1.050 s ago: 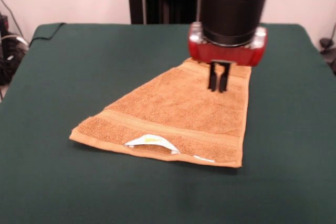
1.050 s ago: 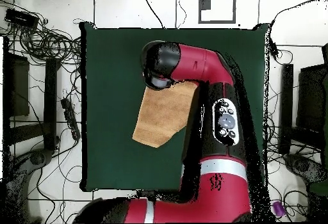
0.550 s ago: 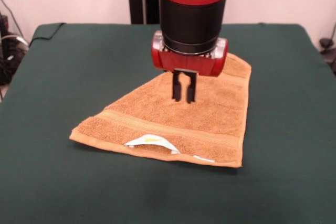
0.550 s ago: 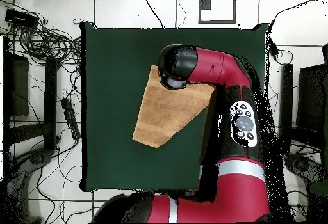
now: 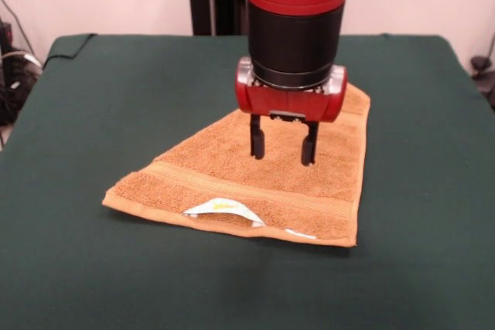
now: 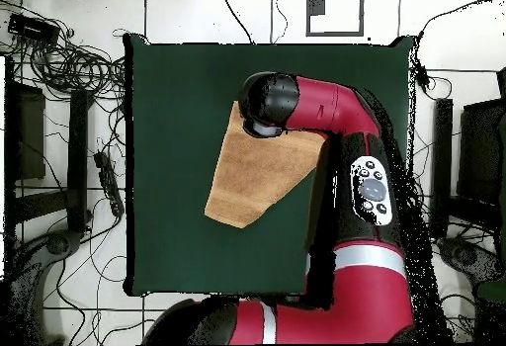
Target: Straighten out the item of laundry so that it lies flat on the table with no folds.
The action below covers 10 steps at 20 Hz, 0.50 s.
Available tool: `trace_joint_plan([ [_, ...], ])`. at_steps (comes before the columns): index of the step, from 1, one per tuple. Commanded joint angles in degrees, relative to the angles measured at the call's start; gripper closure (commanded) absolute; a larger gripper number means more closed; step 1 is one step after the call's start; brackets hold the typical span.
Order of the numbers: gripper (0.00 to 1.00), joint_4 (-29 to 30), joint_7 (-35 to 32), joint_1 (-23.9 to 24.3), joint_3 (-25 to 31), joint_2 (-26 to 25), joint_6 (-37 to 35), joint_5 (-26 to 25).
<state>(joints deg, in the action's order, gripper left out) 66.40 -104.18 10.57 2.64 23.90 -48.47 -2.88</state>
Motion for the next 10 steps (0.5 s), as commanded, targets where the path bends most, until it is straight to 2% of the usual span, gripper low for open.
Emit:
trace_joint_plan([
  [1,0.0,7.93,2.45,-1.34,7.73,-3.74,2.86,-1.41],
  [10,0.0,8.14,0.03,-1.2,8.77,-5.96,6.6,-0.74],
])
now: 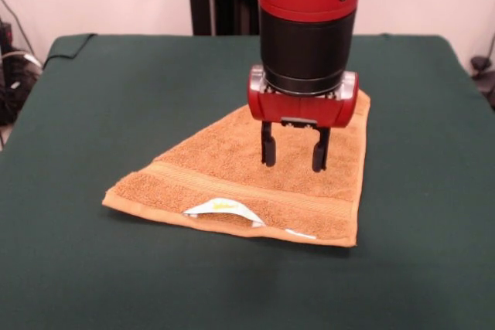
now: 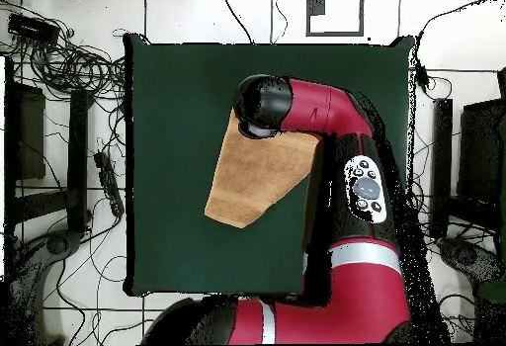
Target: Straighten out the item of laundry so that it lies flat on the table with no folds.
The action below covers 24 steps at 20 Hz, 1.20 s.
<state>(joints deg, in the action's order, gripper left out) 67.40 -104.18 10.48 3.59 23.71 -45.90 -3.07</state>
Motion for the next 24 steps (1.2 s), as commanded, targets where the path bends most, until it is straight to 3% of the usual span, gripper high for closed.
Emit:
trace_joint_plan([
  [1,0.0,7.2,-0.06,-1.12,7.85,-5.87,4.14,-0.47],
  [24,0.0,9.13,-6.72,-3.29,5.49,-7.29,6.8,0.99],
])
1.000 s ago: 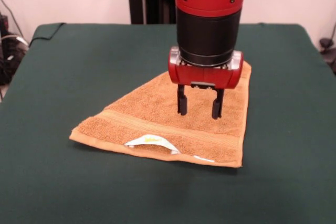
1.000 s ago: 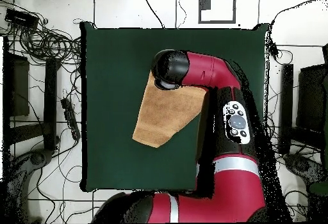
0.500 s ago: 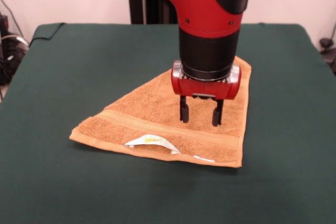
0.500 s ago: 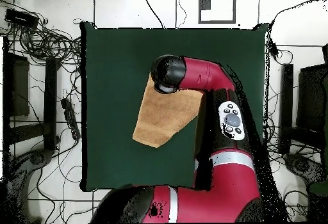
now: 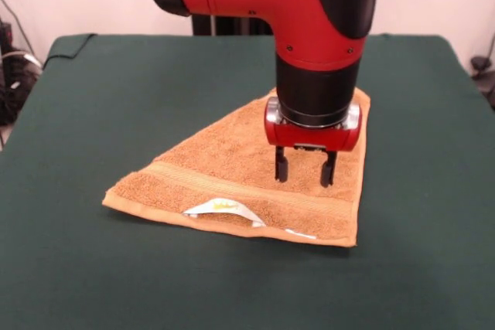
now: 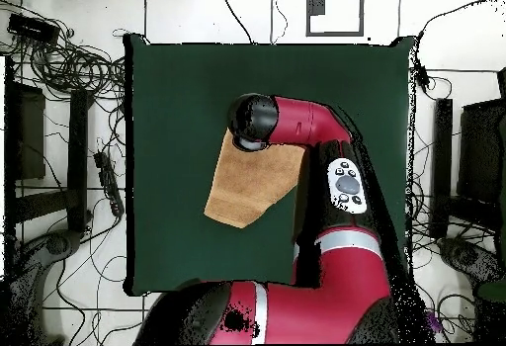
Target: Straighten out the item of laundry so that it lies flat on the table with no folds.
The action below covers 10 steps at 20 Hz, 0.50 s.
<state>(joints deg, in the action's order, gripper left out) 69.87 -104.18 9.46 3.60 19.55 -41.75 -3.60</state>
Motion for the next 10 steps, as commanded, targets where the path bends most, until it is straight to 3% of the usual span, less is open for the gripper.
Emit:
trace_joint_plan([
  [1,0.0,6.79,-7.02,-2.39,5.43,-3.17,2.8,1.64],
  [10,0.0,5.81,-7.85,-2.72,5.77,-5.9,5.66,1.98],
])
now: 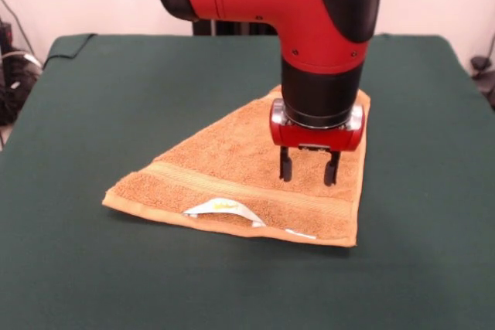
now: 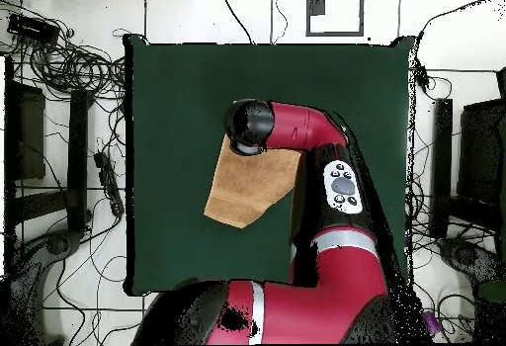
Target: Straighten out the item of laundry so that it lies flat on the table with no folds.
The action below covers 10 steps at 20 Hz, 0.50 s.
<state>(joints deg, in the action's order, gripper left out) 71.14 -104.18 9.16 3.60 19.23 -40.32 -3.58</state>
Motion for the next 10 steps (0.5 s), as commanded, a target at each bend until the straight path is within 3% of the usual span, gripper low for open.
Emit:
trace_joint_plan([
  [1,0.0,4.46,-8.02,-2.51,5.73,-5.8,4.53,1.98],
  [10,0.0,3.4,-11.07,-4.53,3.81,-8.01,7.09,2.36],
])
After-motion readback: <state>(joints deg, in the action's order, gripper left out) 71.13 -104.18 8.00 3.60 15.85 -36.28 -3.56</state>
